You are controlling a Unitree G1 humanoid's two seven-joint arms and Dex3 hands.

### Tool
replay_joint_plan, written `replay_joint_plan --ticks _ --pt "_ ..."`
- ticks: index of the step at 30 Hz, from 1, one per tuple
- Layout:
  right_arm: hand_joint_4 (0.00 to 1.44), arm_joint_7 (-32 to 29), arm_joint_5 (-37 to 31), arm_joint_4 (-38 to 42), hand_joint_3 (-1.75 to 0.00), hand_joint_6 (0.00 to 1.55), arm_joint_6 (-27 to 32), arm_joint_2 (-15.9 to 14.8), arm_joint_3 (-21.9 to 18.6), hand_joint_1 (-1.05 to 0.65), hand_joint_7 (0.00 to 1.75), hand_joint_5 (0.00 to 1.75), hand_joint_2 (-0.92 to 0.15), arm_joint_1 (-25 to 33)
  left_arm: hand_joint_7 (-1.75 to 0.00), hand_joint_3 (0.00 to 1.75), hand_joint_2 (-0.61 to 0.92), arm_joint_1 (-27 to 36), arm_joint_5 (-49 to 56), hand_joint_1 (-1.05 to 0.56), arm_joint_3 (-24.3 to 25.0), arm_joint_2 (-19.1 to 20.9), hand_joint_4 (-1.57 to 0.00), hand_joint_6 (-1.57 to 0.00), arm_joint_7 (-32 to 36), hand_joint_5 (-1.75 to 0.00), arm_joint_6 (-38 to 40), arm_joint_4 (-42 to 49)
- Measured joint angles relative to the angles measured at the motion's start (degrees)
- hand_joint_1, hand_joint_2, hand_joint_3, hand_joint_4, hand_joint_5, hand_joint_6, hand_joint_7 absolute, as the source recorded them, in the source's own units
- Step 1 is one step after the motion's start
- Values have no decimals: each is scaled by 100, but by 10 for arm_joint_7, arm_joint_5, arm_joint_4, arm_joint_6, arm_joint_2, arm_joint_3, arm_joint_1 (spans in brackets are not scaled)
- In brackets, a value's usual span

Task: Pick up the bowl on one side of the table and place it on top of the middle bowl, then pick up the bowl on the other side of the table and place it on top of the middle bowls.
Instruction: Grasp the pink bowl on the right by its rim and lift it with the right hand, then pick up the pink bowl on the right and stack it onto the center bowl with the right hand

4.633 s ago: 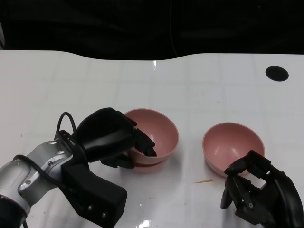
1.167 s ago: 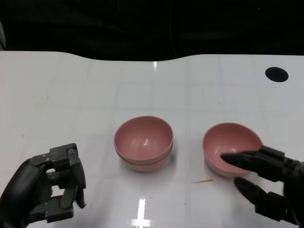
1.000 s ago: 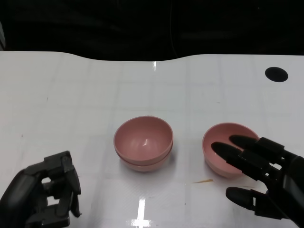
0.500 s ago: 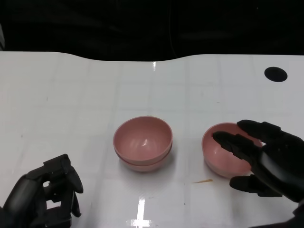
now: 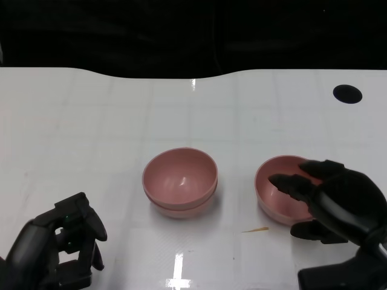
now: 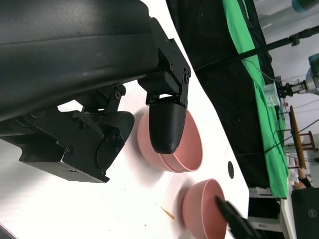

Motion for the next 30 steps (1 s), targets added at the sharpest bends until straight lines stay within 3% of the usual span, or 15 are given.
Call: replay_joint_plan --ticks 8,13,16,17,18,19,20,21,23,30 --pt "59 -137 8 183 -19 60 -13 8 80 -60 6 6 -92 -82 -171 119 63 3 15 18 1 -6 -68 -59 14 -175 20 -11" --pt "93 -251 13 267 -10 91 -31 20 118 -29 10 12 -92 -116 -172 118 64 5 17 18 2 -9 -67 -59 15 -175 25 -20" --pt "109 -335 20 315 -6 103 -66 27 136 -21 12 19 -92 -134 -172 118 64 6 18 19 2 -11 -66 -59 15 -175 28 -23" --pt "100 -352 24 328 -8 109 -79 28 139 -17 26 75 -92 -139 -172 118 64 6 18 19 2 -11 -66 -59 15 -175 28 -23" --pt "87 -371 29 340 -8 106 -95 27 141 -14 42 116 -92 -145 -172 118 64 7 18 19 2 -11 -66 -59 15 -175 29 -24" --pt "79 -382 36 347 -12 84 -111 27 143 -11 108 151 -92 -150 -172 117 64 7 18 19 2 -12 -67 -59 15 -175 29 -24" --pt "77 -387 45 348 -13 73 -128 25 143 -10 137 162 -92 -154 -172 117 64 7 18 18 1 -13 -67 -59 15 -175 29 -24" --pt "75 -389 51 348 -15 66 -144 24 143 -10 156 170 -92 -158 -172 117 64 7 18 18 1 -13 -67 -59 15 -175 29 -24" --pt "74 -381 70 335 -21 59 -165 19 142 -9 170 173 -92 -163 -172 117 64 7 19 18 1 -15 -67 -59 16 -175 29 -24" --pt "76 -280 119 230 -31 54 -230 -20 131 -13 175 175 -88 -187 -172 114 65 6 26 19 0 -17 -66 -59 20 -175 34 -23"
